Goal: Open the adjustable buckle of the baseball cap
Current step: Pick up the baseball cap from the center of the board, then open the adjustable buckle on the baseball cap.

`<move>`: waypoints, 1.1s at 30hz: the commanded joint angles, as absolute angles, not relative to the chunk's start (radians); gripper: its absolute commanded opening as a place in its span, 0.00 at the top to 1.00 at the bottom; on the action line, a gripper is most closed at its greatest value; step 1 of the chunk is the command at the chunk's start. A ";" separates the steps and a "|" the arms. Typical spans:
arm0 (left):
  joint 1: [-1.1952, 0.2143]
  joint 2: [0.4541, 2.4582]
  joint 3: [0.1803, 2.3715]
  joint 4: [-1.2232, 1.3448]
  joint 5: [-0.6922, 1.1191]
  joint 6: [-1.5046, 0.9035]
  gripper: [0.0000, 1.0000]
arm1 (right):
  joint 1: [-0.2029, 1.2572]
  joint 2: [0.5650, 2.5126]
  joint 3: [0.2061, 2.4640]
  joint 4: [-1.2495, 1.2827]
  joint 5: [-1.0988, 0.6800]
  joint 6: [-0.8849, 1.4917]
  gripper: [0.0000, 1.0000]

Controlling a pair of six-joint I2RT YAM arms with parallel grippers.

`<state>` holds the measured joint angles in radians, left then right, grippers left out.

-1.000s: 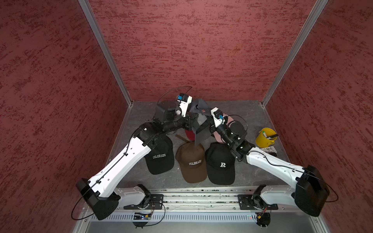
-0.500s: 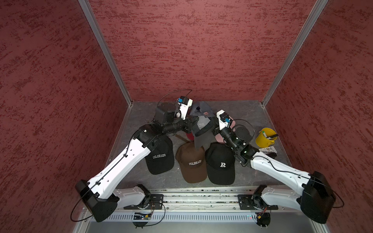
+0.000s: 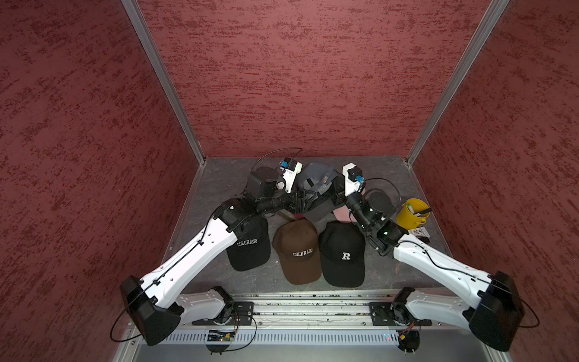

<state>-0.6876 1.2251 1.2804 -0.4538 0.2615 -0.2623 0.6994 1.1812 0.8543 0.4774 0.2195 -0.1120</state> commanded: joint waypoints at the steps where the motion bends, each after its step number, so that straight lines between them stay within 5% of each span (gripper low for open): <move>1: -0.699 1.207 1.277 -0.459 0.272 -0.262 0.38 | 0.696 1.184 0.907 0.441 0.263 -0.078 1.00; 12: -0.739 1.147 1.349 -0.522 0.156 -0.225 0.38 | 0.682 1.198 0.946 0.374 0.236 -0.053 1.00; 33: -0.731 1.557 1.780 -0.534 0.169 -0.187 0.40 | 0.683 1.161 0.924 0.342 0.188 -0.038 1.00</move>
